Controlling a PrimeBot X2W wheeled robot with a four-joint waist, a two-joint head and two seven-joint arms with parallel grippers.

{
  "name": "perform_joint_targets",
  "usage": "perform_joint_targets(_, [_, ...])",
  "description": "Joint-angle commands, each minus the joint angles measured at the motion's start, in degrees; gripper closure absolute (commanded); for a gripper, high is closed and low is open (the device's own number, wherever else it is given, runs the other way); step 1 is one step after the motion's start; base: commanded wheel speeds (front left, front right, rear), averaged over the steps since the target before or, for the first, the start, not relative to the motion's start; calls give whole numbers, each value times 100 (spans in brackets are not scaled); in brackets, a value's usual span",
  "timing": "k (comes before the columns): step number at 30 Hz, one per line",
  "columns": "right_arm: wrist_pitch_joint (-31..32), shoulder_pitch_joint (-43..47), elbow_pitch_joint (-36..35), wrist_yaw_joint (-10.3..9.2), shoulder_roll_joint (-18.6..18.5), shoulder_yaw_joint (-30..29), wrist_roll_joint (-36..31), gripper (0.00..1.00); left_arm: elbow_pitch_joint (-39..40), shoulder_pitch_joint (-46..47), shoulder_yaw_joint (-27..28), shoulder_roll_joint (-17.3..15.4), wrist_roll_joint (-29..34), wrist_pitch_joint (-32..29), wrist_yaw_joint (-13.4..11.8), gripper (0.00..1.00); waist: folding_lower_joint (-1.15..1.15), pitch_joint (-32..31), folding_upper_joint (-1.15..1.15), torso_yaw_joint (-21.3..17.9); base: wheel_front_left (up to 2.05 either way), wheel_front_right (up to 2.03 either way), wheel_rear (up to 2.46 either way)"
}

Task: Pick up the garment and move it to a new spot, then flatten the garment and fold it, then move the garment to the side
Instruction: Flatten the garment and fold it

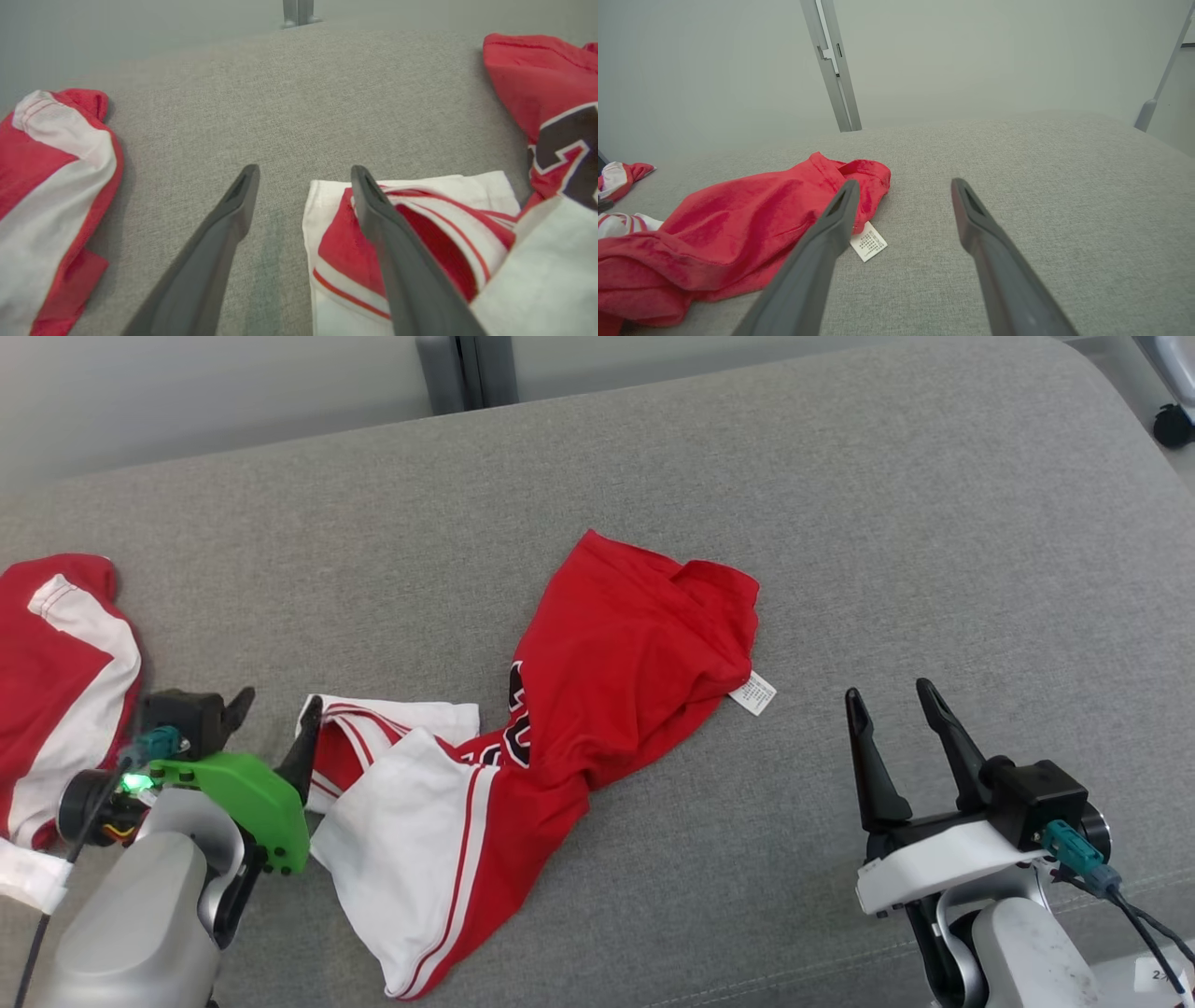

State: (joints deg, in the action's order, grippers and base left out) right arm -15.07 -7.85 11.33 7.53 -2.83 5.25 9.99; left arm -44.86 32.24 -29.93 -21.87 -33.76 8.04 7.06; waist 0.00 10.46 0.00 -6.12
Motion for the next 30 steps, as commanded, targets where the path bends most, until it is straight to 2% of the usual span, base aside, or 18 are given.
perform_joint_targets(1, [-15, -72, -19, -8, -11, -17, 3, 0, -106, 73, -77, 33, -43, -20, 29, 0, 0, 41, 0, -34, 0, 0, 0])
perform_joint_targets(9, [-15, -80, -16, -8, -11, -57, -63, 0, -517, -72, -834, 154, -433, -551, 47, 0, 0, 68, 0, -19, 0, 0, 0])
perform_joint_targets(10, [-16, -91, -10, -8, -11, -57, -65, 0, -539, -65, -926, 148, -475, -604, 48, 9, 0, 67, 0, -20, 0, 0, 0])
perform_joint_targets(11, [-16, -96, -8, -8, -12, -54, -66, 0, -544, -54, -1001, 147, -529, -620, 48, 50, 0, 65, 0, -22, 0, 0, 0])
perform_joint_targets(12, [-16, -100, -10, -8, -11, -53, -67, 0, -532, -40, -1076, 135, -602, -609, 49, 100, 0, 65, 0, -25, 0, 0, 0])
perform_joint_targets(19, [-15, -68, -44, -8, -11, -52, -71, 0, -447, 480, -1301, -59, -731, -18, 40, 100, 0, 51, 0, -48, 0, 0, 0])
perform_joint_targets(23, [-16, -48, -46, -8, -11, -35, -71, 0, -567, 892, -1163, -81, -634, 468, -2, 100, 0, 29, 0, -84, 0, 0, 0])
perform_joint_targets(29, [-15, -81, -34, -8, -11, -8, -95, 0, -718, 1341, -860, 27, -563, 706, -100, 100, 0, 38, 0, -160, 0, 0, 0])
perform_joint_targets(30, [-16, -92, -28, -8, -11, 4, -101, 0, -768, 1360, -852, 38, -525, 715, -97, 57, 0, 43, 0, -174, 0, 0, 0])
